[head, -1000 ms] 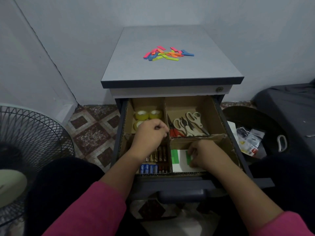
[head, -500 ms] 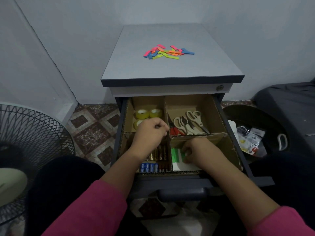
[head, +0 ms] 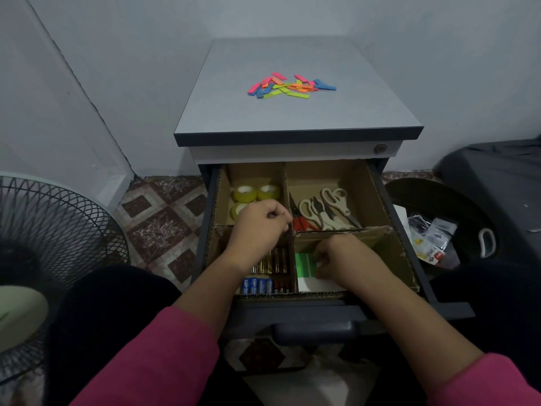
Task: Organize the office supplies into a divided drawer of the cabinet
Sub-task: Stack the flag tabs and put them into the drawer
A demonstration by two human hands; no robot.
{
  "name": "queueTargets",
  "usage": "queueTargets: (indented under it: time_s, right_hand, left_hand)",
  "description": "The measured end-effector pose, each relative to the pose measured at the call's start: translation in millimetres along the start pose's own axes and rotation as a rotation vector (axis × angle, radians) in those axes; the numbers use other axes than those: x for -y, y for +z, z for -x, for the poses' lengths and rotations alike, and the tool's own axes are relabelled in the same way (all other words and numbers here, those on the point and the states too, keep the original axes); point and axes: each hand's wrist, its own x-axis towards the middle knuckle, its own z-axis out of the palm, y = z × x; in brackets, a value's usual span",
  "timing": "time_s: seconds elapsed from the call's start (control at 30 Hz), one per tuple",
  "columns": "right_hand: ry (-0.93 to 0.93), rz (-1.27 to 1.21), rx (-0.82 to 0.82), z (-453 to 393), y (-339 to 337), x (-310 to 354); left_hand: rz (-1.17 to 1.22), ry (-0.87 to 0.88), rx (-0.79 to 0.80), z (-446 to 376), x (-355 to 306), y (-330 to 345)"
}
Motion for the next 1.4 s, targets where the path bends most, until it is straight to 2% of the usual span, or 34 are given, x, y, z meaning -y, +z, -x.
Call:
queueTargets:
  time_s: [0.5,0.6,0.73,0.83,1.1,1.4]
  right_hand:
    - [-0.008,-0.027,-0.016,2,-3,-1]
    - [0.118,-0.036,0.033,5,-16,-5]
    - [0.303,0.108,-0.102,15,-21,-25]
    - [0.351,0.126,-0.055,19,-14,-28]
    - [0.362,0.076,-0.063,17,-12,-26]
    - [0.344,0.134,-0.094,21,-12,-23]
  left_hand:
    - [-0.002,0.009,0.0,1,-1,0]
    - [0.006,0.005,0.007,1,-1,-1]
    - [0.014,0.008,0.013,0,0,-1]
    - [0.01,0.012,0.021,0,0,-1]
    - [0.003,0.012,0.022,1,-1,-2]
    - [0.0,0.011,0.022,3,-3,-2]
